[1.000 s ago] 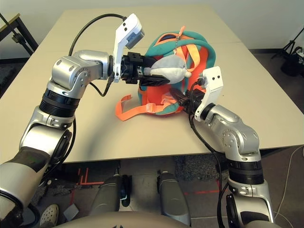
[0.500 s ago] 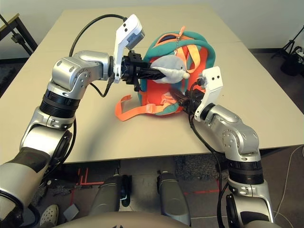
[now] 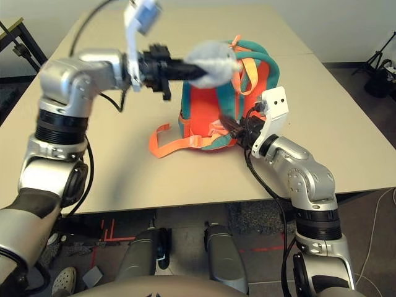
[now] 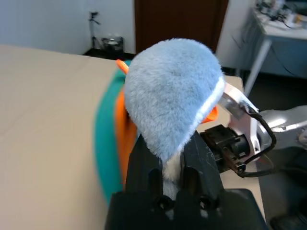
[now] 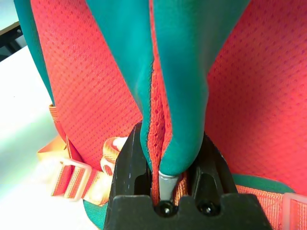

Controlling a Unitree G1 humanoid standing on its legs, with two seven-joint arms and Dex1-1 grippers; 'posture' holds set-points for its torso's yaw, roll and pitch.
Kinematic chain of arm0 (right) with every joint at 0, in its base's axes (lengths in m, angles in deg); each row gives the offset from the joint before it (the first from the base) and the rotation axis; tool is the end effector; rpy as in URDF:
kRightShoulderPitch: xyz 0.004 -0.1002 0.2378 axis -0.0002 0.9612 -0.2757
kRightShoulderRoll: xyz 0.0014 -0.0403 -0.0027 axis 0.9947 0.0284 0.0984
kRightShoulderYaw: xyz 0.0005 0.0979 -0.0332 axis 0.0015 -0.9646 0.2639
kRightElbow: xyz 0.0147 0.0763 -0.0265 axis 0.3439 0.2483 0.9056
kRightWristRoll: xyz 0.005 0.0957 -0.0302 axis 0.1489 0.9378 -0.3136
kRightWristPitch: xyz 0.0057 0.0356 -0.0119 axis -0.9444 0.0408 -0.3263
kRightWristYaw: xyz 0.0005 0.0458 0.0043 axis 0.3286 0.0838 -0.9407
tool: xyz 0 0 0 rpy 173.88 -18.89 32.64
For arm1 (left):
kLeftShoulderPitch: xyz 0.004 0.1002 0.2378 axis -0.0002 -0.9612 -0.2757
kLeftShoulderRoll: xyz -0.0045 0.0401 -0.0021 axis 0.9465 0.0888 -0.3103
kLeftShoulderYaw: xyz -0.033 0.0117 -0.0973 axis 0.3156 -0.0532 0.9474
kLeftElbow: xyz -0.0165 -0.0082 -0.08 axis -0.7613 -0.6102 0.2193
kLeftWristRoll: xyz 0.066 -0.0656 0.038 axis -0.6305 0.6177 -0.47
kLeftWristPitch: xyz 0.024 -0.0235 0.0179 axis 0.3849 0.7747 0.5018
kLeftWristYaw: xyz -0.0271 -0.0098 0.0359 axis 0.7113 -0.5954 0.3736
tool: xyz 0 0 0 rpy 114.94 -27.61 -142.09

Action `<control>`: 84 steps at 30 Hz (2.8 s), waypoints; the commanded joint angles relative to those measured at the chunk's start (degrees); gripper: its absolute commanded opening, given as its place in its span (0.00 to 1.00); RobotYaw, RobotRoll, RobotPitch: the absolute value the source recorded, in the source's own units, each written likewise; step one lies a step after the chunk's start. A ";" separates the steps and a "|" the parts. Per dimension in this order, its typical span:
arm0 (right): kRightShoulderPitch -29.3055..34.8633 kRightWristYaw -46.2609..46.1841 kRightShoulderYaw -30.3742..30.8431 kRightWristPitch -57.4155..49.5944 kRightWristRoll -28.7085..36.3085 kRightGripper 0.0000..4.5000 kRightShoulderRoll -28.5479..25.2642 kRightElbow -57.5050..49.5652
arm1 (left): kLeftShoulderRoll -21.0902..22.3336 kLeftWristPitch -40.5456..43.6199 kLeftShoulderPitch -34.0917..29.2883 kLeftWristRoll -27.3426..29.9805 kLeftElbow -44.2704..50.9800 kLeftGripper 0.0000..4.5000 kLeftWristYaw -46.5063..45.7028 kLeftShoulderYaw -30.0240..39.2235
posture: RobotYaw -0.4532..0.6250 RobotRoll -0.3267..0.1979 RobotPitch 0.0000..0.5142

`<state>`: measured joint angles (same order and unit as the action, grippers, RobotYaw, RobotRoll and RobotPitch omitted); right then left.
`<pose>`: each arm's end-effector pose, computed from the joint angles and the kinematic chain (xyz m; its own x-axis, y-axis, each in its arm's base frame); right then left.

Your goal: Put the pencil case into the backpack and zip it.

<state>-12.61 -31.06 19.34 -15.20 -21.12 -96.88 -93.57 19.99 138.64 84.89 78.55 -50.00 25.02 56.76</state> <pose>0.2473 -0.2027 0.1422 0.8173 0.5718 -0.0706 -0.5557 0.8147 0.1658 0.3125 0.1428 0.3039 0.3339 -0.9408 -0.0579 0.9425 0.3324 0.0353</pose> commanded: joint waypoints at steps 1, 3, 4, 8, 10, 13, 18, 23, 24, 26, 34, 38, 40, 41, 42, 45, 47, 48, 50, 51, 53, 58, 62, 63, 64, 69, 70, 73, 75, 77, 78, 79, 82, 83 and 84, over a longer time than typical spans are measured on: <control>1.14 0.06 1.62 -1.11 -0.95 0.18 0.27 1.59 | 5.10 2.33 -0.57 1.58 1.90 0.03 -0.28 3.48 | 0.30 0.62 0.23; 1.06 0.12 1.71 -1.04 -0.98 0.18 0.33 1.76 | 7.78 3.02 -1.64 1.76 1.73 0.03 -0.47 4.37 | 0.30 0.62 0.23; 0.98 0.19 1.76 -1.00 -1.01 0.18 0.32 1.91 | 9.21 2.95 -2.54 1.42 1.45 0.03 -0.59 4.47 | 0.31 0.62 0.23; 0.67 0.63 1.97 -0.83 -1.12 0.18 0.16 2.54 | 13.51 2.72 -6.77 0.58 0.66 0.03 -1.25 4.83 | 0.32 0.62 0.23; 0.58 0.83 2.18 -0.71 -1.20 0.18 0.12 2.84 | 14.71 2.58 -9.49 0.15 0.92 0.03 -1.77 4.29 | 0.33 0.62 0.23; 0.36 1.04 2.55 -0.60 -1.28 0.18 0.21 3.22 | 15.75 2.69 -13.59 -0.42 1.68 0.03 -2.38 3.04 | 0.33 0.62 0.23; -0.10 1.37 2.89 -0.40 -1.36 0.18 0.16 3.86 | 16.54 1.29 -19.91 -2.77 1.06 0.03 -2.40 -0.54 | 0.34 0.62 0.23; -0.50 1.74 2.91 -0.26 -1.59 0.18 0.07 4.25 | 15.32 -2.82 -24.93 -7.32 -2.74 0.03 -2.66 -6.49 | 0.33 0.62 0.22; -0.53 1.74 2.89 -0.31 -1.66 0.18 0.12 4.19 | 14.93 -3.83 -25.75 -8.25 -3.53 0.03 -2.63 -7.78 | 0.33 0.62 0.22; -0.54 1.75 2.85 -0.37 -1.75 0.18 0.20 4.09 | 13.88 -5.01 -26.97 -9.12 -4.74 0.03 -2.19 -9.71 | 0.33 0.62 0.22; -0.31 1.53 2.73 -0.60 -1.99 0.18 0.33 3.63 | 11.14 -8.71 -28.35 -12.37 -9.61 0.03 2.28 -17.13 | 0.32 0.62 0.22; -0.29 1.45 2.72 -0.65 -2.05 0.18 0.38 3.54 | 11.36 -6.93 -28.06 -12.42 -9.39 0.03 6.67 -19.94 | 0.31 0.62 0.22; -0.26 1.39 2.75 -0.69 -2.06 0.18 0.43 3.46 | 11.52 -6.87 -27.91 -13.05 -9.68 0.03 8.47 -21.33 | 0.31 0.62 0.23; -0.24 1.35 2.76 -0.72 -2.05 0.18 0.46 3.38 | 11.13 -7.57 -27.66 -13.54 -10.36 0.03 8.38 -21.23 | 0.31 0.62 0.23; -0.22 1.33 2.78 -0.75 -2.04 0.18 0.49 3.31 | 10.54 -8.20 -27.27 -13.89 -11.28 0.03 7.89 -20.67 | 0.31 0.62 0.23; -0.10 1.21 2.69 -0.90 -1.93 0.18 0.51 2.95 | 8.75 -9.63 -25.83 -13.38 -13.14 0.03 6.33 -17.32 | 0.30 0.62 0.23; -0.04 1.14 2.57 -1.06 -1.83 0.18 0.45 2.66 | 7.41 -10.23 -24.72 -12.54 -13.91 0.03 4.96 -14.43 | 0.30 0.62 0.24; -0.04 1.09 2.46 -1.19 -1.73 0.18 0.42 2.49 | 6.78 -10.41 -24.23 -12.07 -13.85 0.11 4.35 -12.94 | 0.30 0.62 0.24; -0.08 0.99 2.21 -1.47 -1.50 0.18 0.34 2.11 | 5.59 -10.27 -23.45 -11.08 -13.54 0.27 3.23 -10.16 | 0.30 0.62 0.24; -0.08 0.92 2.05 -1.54 -1.39 0.18 0.33 1.90 | 5.25 -9.92 -23.26 -10.68 -13.17 0.35 3.01 -9.17 | 0.30 0.62 0.24; -0.19 0.87 1.56 -2.01 -0.94 0.18 0.16 1.40 | 4.95 -8.77 -23.19 -9.83 -11.67 0.53 3.06 -7.94 | 0.31 0.62 0.24; -0.47 0.93 -0.14 -4.67 1.00 0.49 -0.92 -0.64 | 4.99 -6.70 -23.97 -9.33 -8.27 0.98 2.84 -7.25 | 0.30 0.62 0.25; -0.65 0.55 -2.23 -7.67 3.19 0.84 -2.05 -2.58 | 5.05 -5.53 -24.52 -9.09 -6.44 1.00 2.57 -7.08 | 0.30 0.62 0.25; -0.56 0.58 -2.78 -8.38 3.75 0.92 -2.52 -3.10 | 5.02 -5.37 -24.60 -9.04 -6.21 1.00 2.50 -7.04 | 0.30 0.62 0.26; -0.44 0.62 -3.37 -9.14 4.41 0.99 -3.06 -3.66 | 5.01 -5.25 -24.67 -9.03 -6.03 1.00 2.46 -7.03 | 0.30 0.62 0.26; 1.93 3.11 -7.74 -13.13 10.24 0.99 -6.57 -6.84 | 4.96 -5.15 -24.89 -8.96 -6.13 1.00 2.58 -7.20 | 0.28 0.62 0.26; 2.64 3.74 -8.79 -13.67 11.49 0.99 -7.34 -7.41 | 4.94 -5.31 -24.93 -9.05 -6.35 1.00 2.64 -7.29 | 0.28 0.62 0.26; 4.14 4.78 -11.11 -14.86 14.47 0.99 -9.16 -8.71 | 4.83 -5.44 -24.92 -9.16 -6.78 1.00 2.75 -7.48 | 0.28 0.62 0.26; 5.54 6.18 -12.80 -15.71 16.67 0.99 -11.00 -9.83 | 4.78 -5.59 -24.98 -9.23 -7.03 1.00 2.88 -7.60 | 0.28 0.62 0.26; 6.86 7.84 -14.47 -16.33 18.86 0.99 -12.93 -10.49 | 4.61 -5.79 -24.85 -9.40 -7.54 1.00 3.00 -7.76 | 0.26 0.62 0.26; 7.49 8.47 -15.29 -16.50 19.82 0.99 -13.78 -10.69 | 4.55 -5.93 -24.81 -9.49 -7.77 1.00 3.03 -7.80 | 0.26 0.62 0.26; 8.08 9.00 -16.11 -16.56 20.61 0.99 -14.57 -10.74 | 4.49 -6.07 -24.75 -9.58 -8.01 1.00 3.05 -7.82 | 0.26 0.62 0.25; 9.47 9.09 -17.78 -15.75 21.01 0.99 -16.08 -9.94 | 4.40 -6.52 -24.62 -9.71 -8.59 1.00 2.93 -7.57 | 0.25 0.62 0.25; 9.87 8.66 -18.13 -15.10 20.35 0.99 -16.27 -9.34 | 4.39 -6.63 -24.61 -9.66 -8.72 1.00 2.80 -7.34 | 0.25 0.62 0.25; 10.22 8.22 -18.32 -14.33 19.53 0.99 -16.29 -8.71 | 4.40 -6.73 -24.64 -9.59 -8.82 1.00 2.64 -7.06 | 0.25 0.62 0.25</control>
<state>-3.30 -22.26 2.24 -30.60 -0.93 -112.74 -103.04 24.30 132.41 60.58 69.17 -57.74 27.62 49.53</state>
